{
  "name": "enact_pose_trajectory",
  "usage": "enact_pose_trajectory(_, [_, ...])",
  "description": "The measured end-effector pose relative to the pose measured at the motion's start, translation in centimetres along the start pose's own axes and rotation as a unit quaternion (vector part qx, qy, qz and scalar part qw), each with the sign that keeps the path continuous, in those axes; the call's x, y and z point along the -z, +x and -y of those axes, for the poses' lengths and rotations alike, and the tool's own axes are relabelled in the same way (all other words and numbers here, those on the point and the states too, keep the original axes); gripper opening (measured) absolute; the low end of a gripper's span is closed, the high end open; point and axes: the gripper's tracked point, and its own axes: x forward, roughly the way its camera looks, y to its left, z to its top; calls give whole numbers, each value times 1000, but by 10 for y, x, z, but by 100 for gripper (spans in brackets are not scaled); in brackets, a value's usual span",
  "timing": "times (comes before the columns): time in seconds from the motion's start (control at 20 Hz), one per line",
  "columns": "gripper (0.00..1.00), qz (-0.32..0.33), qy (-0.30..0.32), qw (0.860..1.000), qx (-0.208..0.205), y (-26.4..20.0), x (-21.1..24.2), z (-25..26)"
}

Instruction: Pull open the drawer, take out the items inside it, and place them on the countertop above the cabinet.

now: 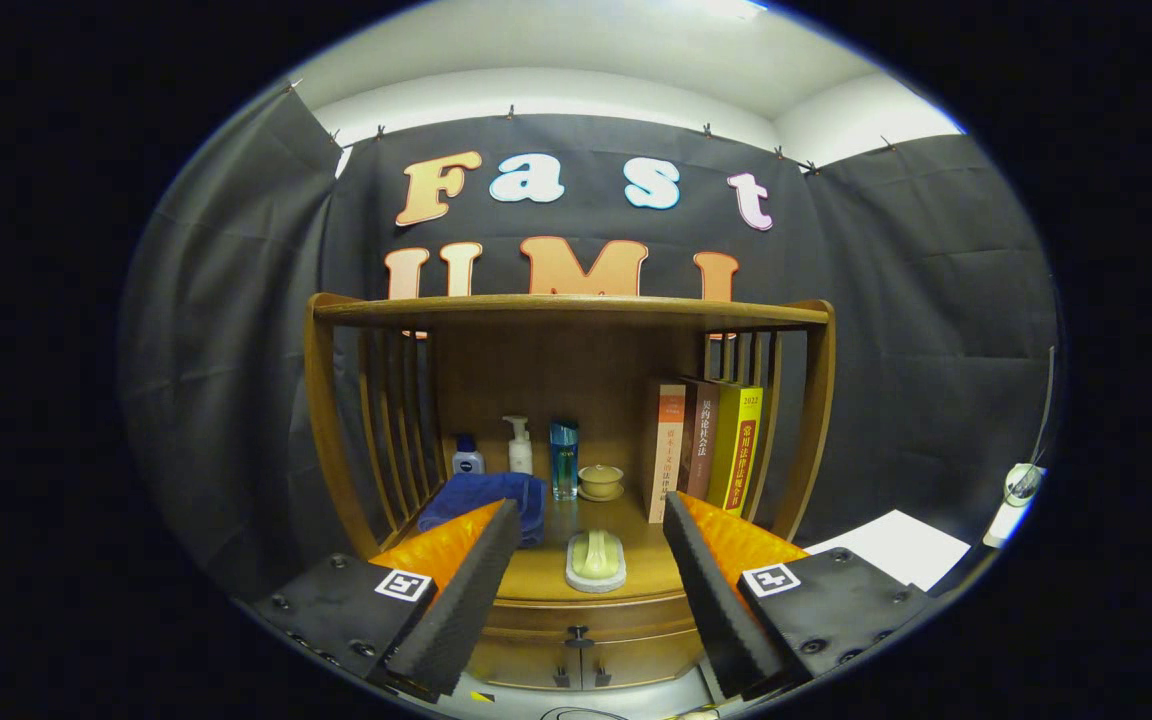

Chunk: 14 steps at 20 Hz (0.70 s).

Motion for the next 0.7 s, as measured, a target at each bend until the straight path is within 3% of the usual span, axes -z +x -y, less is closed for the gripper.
enact_pose_trajectory(0.7, [97, -12, -6, 1000, -14, 2, 17, -20])
